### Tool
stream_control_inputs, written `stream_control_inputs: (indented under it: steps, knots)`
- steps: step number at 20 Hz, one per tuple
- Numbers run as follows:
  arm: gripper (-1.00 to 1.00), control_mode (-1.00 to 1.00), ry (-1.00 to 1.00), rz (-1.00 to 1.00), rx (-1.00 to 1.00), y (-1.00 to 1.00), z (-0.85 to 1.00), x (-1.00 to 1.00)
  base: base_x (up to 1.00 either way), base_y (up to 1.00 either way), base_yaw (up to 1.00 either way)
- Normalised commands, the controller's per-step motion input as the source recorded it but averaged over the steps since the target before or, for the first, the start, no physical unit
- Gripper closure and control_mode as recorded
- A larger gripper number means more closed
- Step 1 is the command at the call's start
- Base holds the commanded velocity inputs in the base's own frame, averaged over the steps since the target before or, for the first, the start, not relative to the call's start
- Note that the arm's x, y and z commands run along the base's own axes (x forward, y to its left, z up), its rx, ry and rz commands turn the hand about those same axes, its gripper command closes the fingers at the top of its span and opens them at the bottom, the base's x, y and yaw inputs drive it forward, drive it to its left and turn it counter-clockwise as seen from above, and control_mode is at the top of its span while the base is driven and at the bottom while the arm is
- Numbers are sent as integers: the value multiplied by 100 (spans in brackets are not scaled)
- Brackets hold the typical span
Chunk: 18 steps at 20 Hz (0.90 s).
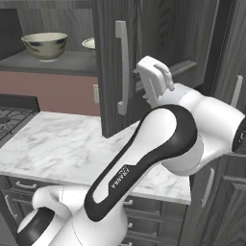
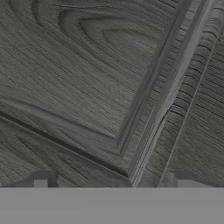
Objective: Open the cabinet. Pick the bowls from the counter and place them in the cabinet. Then close the cabinet.
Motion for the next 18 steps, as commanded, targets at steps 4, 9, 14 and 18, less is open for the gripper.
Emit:
stream_control_inputs:
  steps: [4, 9, 14, 18]
  knots:
    - [-100, -100, -9, -1, -4, 35, -1, 23, 0, 0, 0]
    - [-100, -100, -7, -10, 0, 59, -9, 9, 0, 0, 0]
    - [-100, -100, -4, -18, 0, 77, -15, 28, 0, 0, 0]
    - [-100, -100, -8, -31, 0, 86, -13, 31, 0, 0, 0]
